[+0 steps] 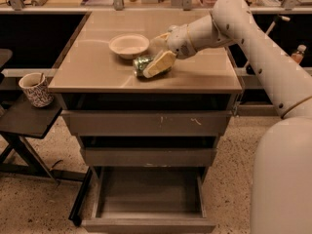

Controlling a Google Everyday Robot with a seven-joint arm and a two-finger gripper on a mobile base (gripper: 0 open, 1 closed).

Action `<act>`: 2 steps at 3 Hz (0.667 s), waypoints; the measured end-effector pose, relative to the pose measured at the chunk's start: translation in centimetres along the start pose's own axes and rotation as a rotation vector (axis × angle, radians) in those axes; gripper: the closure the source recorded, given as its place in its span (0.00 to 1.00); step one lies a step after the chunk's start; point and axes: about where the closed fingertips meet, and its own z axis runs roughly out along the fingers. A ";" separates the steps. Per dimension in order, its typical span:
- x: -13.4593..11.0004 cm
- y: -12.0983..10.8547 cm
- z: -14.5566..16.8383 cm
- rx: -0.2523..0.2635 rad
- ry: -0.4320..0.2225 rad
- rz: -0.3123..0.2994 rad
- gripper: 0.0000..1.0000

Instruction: Place green can into bottom drawer

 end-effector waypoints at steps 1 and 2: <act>0.0 0.0 0.0 0.000 0.000 0.000 0.42; 0.0 0.0 0.0 0.000 0.000 0.000 0.66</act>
Offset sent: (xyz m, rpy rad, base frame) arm 0.0000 0.0000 0.0000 0.0000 0.0000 0.0000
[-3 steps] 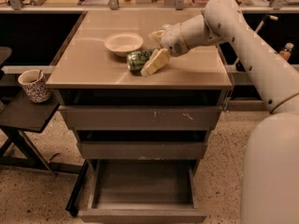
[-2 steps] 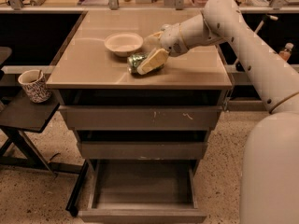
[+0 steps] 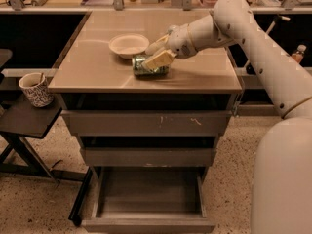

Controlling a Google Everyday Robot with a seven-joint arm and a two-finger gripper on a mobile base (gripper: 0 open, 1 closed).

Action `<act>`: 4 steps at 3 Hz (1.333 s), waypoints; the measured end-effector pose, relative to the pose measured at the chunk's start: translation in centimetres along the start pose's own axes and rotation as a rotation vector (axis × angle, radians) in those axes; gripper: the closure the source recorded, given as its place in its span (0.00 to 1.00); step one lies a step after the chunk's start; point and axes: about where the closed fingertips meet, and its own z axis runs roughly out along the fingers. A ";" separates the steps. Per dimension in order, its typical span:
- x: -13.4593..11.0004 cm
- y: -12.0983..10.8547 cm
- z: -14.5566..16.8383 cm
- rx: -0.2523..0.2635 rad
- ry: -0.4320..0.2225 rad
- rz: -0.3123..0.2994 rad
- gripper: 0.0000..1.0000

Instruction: Place green can into bottom drawer

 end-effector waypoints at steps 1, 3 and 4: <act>0.0 0.0 0.0 0.000 0.000 0.000 0.89; -4.8 4.9 -4.9 0.133 -0.294 -0.080 1.00; -5.1 8.2 -6.4 0.213 -0.483 -0.045 1.00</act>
Offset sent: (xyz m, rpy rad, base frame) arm -0.0939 -0.0517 0.0582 0.4085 -0.2387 -0.0724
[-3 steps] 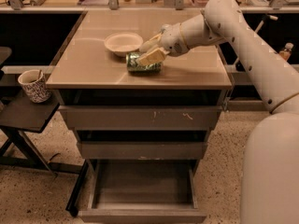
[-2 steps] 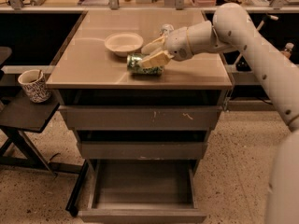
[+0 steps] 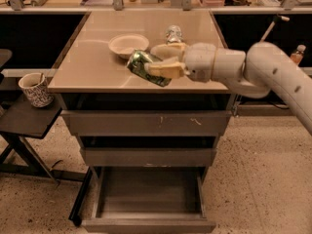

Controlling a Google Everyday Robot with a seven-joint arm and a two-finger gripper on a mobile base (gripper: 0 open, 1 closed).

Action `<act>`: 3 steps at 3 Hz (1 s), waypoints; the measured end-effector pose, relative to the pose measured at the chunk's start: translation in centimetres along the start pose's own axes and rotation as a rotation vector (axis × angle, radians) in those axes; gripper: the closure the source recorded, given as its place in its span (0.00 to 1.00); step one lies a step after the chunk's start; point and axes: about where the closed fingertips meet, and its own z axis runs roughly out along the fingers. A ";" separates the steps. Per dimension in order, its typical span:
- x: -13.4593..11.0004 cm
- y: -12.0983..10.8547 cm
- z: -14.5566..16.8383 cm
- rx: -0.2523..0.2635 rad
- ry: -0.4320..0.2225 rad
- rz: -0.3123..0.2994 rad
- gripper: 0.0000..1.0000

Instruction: Place green can into bottom drawer

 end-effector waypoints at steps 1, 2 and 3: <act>1.6 5.6 -1.9 -0.012 -0.167 0.106 1.00; 4.3 12.5 -0.2 -0.085 -0.200 0.228 1.00; 6.1 16.2 1.0 -0.147 -0.171 0.265 1.00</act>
Offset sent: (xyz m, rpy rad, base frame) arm -0.1871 0.0897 -0.1584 0.2738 0.3815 0.2390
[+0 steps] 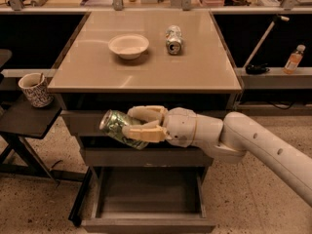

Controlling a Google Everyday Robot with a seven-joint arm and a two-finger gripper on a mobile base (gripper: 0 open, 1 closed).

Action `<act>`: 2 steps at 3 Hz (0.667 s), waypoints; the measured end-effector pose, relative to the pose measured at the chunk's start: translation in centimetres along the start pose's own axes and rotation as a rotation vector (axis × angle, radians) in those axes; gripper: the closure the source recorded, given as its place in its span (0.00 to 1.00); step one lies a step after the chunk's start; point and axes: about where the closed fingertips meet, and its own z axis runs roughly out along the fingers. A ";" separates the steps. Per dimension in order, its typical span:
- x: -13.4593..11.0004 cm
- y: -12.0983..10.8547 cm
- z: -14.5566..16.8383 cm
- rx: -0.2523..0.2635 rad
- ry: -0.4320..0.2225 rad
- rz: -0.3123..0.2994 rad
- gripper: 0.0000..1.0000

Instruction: Place green can into bottom drawer

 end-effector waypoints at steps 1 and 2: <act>2.2 -0.8 1.4 0.038 0.058 -0.014 1.00; 7.4 0.1 2.3 0.105 0.143 -0.029 1.00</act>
Offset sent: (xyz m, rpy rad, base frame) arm 0.0132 0.0471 -0.2251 -0.4391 0.1525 -0.4475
